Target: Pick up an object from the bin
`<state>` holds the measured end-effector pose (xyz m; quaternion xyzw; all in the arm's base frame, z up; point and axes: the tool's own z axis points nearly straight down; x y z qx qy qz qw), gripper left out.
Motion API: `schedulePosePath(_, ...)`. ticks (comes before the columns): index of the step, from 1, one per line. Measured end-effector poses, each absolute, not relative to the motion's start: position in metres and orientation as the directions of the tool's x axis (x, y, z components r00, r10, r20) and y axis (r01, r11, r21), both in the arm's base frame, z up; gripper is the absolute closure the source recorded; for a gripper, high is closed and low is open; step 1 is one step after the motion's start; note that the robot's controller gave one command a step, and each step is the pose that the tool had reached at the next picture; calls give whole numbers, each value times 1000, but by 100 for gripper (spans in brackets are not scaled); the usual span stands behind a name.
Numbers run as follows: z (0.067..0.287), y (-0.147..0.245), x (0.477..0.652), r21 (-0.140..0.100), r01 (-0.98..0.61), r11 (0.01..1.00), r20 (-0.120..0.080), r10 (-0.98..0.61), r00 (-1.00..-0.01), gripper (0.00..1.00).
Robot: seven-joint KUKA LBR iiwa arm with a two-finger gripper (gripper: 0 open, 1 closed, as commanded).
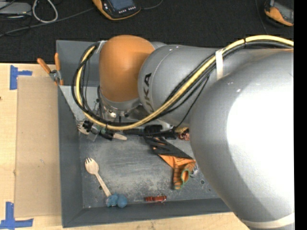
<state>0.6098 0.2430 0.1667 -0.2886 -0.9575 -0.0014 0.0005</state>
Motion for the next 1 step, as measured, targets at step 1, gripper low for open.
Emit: schedulePosePath(1, 209, 244, 611, 8, 551, 834, -2, 551, -834, 100)
